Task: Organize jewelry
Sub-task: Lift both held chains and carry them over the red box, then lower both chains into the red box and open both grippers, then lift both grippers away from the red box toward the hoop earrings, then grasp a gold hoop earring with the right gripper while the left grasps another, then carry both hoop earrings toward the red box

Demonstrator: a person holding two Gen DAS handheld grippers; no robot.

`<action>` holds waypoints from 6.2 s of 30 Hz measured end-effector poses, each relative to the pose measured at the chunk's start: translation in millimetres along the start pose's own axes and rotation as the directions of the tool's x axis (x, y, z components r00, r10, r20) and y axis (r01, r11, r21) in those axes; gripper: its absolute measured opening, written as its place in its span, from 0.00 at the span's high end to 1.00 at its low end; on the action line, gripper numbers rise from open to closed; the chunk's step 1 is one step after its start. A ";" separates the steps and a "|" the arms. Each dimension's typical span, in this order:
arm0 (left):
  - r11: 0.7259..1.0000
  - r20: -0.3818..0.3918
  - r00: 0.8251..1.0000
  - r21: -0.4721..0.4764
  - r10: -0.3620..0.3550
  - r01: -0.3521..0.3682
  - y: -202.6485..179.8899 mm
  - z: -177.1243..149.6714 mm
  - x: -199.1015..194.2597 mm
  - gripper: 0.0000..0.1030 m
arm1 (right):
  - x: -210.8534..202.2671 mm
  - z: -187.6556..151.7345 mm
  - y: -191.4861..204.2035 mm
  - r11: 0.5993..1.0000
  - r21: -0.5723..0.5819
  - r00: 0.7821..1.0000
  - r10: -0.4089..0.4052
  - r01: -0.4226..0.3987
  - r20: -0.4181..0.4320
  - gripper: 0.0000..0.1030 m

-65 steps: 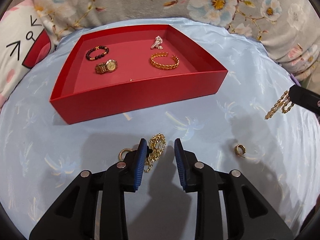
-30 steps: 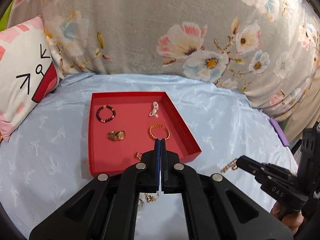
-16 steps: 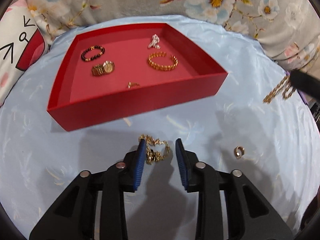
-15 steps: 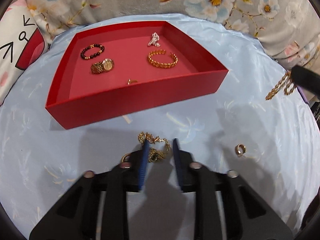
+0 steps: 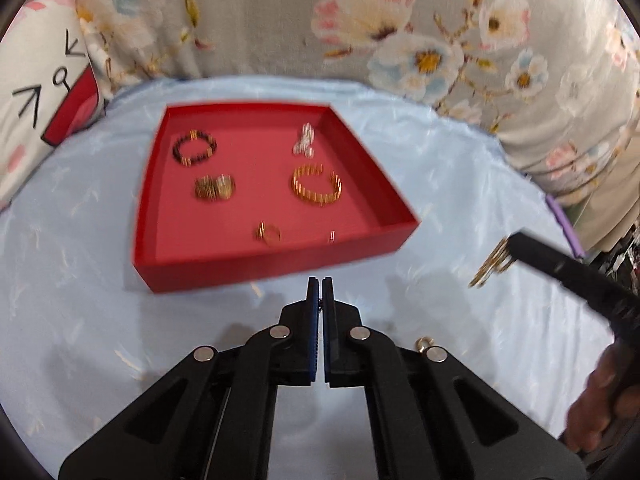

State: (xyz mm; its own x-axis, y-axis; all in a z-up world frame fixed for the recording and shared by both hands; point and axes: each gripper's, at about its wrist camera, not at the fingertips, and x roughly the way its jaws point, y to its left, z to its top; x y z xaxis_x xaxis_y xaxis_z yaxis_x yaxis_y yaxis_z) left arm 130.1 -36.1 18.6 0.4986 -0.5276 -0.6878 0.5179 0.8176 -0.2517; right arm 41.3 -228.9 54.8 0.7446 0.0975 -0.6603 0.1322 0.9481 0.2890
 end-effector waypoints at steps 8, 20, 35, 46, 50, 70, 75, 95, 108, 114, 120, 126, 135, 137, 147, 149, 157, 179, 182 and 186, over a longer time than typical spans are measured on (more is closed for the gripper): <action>1.000 0.133 0.991 0.027 -0.004 0.000 -1.3 65.2 -47.8 1.00 | 2.3 29.8 10.6 0.998 -0.025 0.998 0.053 -0.053 0.014 0.95; 0.996 0.228 0.973 0.061 0.044 -0.059 1.4 147.1 -46.9 1.00 | 52.2 109.1 46.5 0.987 -0.073 0.989 0.144 -0.145 -0.027 0.95; 0.997 0.144 0.987 -0.014 0.078 -0.076 42.0 184.9 46.2 1.00 | 181.3 141.0 43.7 0.993 -0.036 0.977 0.102 -0.111 -0.187 0.95; 0.984 0.126 0.978 -0.087 0.164 -0.154 73.6 172.3 65.0 0.81 | 195.6 138.2 31.4 0.997 -0.020 0.981 0.074 -0.079 -0.178 0.86; 0.977 0.165 0.963 -0.066 0.211 -0.202 71.5 156.0 42.9 0.65 | 165.3 133.0 32.4 0.997 -0.059 0.992 0.045 -0.052 -0.115 0.78; 0.950 0.033 0.951 -0.068 0.309 -0.306 44.4 -25.5 -2.5 0.47 | 44.3 -32.6 -4.1 0.996 -0.039 0.989 -0.082 0.077 -0.126 0.72; 0.948 -0.006 0.951 -0.085 0.308 -0.308 37.2 -53.1 6.9 0.47 | 49.7 -66.5 -6.3 0.992 -0.055 0.979 -0.119 0.112 -0.164 0.72; 0.949 -0.027 0.954 -0.102 0.299 -0.300 26.2 -69.8 22.1 0.41 | 68.3 -83.7 -0.8 0.986 -0.078 0.974 -0.156 0.145 -0.165 0.85; 0.944 -0.032 0.946 -0.054 0.323 -0.325 17.4 -63.2 33.6 0.56 | 60.6 -80.3 -2.7 0.990 -0.052 0.977 -0.138 0.132 -0.160 0.85; 0.949 -0.030 0.949 -0.037 0.313 -0.314 16.2 -62.7 34.1 0.73 | 58.9 -80.6 -2.8 0.990 -0.046 0.976 -0.138 0.132 -0.166 0.85; 0.951 -0.030 0.951 -0.033 0.307 -0.307 15.4 -62.6 33.9 0.87 | 54.7 -82.4 -2.1 0.991 -0.045 0.978 -0.128 0.123 -0.165 0.85; 0.957 -0.035 0.957 -0.034 0.287 -0.288 15.2 -63.3 33.4 1.00 | 50.6 -80.3 -2.4 0.992 -0.041 0.980 -0.122 0.117 -0.156 0.85; 0.965 -0.043 0.967 -0.060 0.252 -0.254 18.3 -63.7 31.1 1.00 | 45.4 -77.6 -4.7 0.993 -0.035 0.982 -0.121 0.117 -0.146 0.85; 0.967 -0.044 0.969 -0.062 0.243 -0.245 17.3 -64.9 29.4 1.00 | 43.4 -78.3 -5.5 0.993 -0.030 0.982 -0.120 0.116 -0.143 0.85; 0.971 -0.043 0.975 -0.096 0.217 -0.220 21.9 -69.9 16.2 1.00 | 40.2 -79.2 -12.9 0.994 -0.008 0.984 -0.110 0.110 -0.141 0.85; 0.971 -0.043 0.975 -0.098 0.216 -0.220 22.0 -70.2 15.9 1.00 | 40.1 -79.5 -13.6 0.994 -0.007 0.984 -0.110 0.110 -0.142 0.85; 0.971 -0.043 0.972 -0.065 0.229 -0.231 17.2 -59.3 30.9 0.85 | 41.2 -79.0 -15.3 0.995 -0.001 0.984 -0.103 0.104 -0.145 0.85; 0.969 -0.010 0.972 -0.079 0.235 -0.235 14.4 -42.2 17.6 0.83 | 40.9 -61.0 -9.0 0.998 -0.007 0.991 -0.064 0.063 -0.120 0.85; 0.968 0.004 0.971 -0.088 0.238 -0.237 15.0 -34.0 4.1 0.83 | 35.7 -52.7 -3.7 0.999 -0.012 0.994 -0.049 0.048 -0.098 0.85; 0.966 0.024 0.970 -0.097 0.243 -0.240 14.0 -26.3 -9.6 0.83 | 29.5 -41.0 6.3 0.999 -0.029 0.997 -0.036 0.034 -0.070 0.85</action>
State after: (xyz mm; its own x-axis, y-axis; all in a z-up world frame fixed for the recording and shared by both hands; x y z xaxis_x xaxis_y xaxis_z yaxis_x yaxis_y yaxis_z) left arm 114.2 -13.5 3.8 0.6265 -0.3182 -0.7115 0.3128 0.9388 -0.1445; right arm 37.3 -207.7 8.7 0.6917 0.0846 -0.7173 0.1380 0.9594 0.2462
